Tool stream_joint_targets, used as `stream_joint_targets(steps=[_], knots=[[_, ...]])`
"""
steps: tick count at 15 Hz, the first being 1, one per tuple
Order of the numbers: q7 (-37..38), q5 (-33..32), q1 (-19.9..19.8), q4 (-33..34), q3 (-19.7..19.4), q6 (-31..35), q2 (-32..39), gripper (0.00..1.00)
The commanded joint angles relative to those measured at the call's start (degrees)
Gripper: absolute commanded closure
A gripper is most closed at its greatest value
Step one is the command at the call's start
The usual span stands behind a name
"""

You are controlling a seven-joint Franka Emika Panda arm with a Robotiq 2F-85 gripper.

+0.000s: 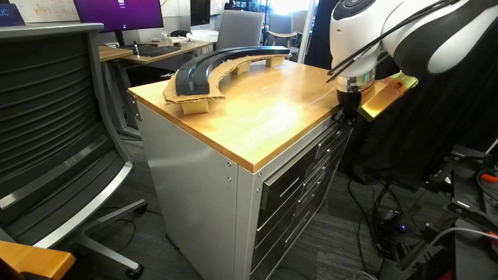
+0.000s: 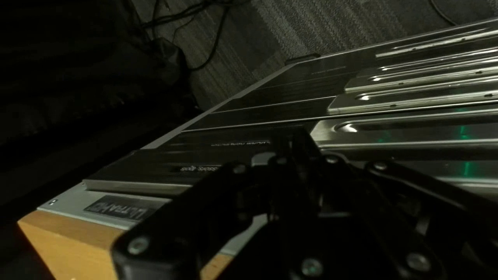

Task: Take the screwdriver and put it in the topmost drawer then close the drawer

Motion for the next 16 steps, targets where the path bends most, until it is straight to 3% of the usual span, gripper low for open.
stream_joint_targets(steps=[1, 3, 4, 5, 6, 9, 14, 16], knots=[[7.3, -7.2, -0.5, 2.6, -0.9, 3.4, 0.0, 0.9], [9.4, -8.8, -1.1, 1.5, -0.3, 4.0, -0.7, 0.88], [8.3, -8.1, -1.7, 0.8, 0.4, 3.8, -1.6, 0.63], [6.2, -6.7, -2.8, -0.7, 1.0, 4.7, -3.5, 0.62], [3.4, -5.1, -3.7, -1.9, 1.7, 4.9, -5.3, 0.59], [-6.2, -0.3, -6.3, -6.4, 3.6, 4.8, -13.8, 0.38], [-24.5, 13.7, -7.6, -5.7, 5.8, 1.3, -25.4, 0.0], [-33.3, 20.5, -7.3, -2.9, 6.5, -1.7, -29.0, 0.0]])
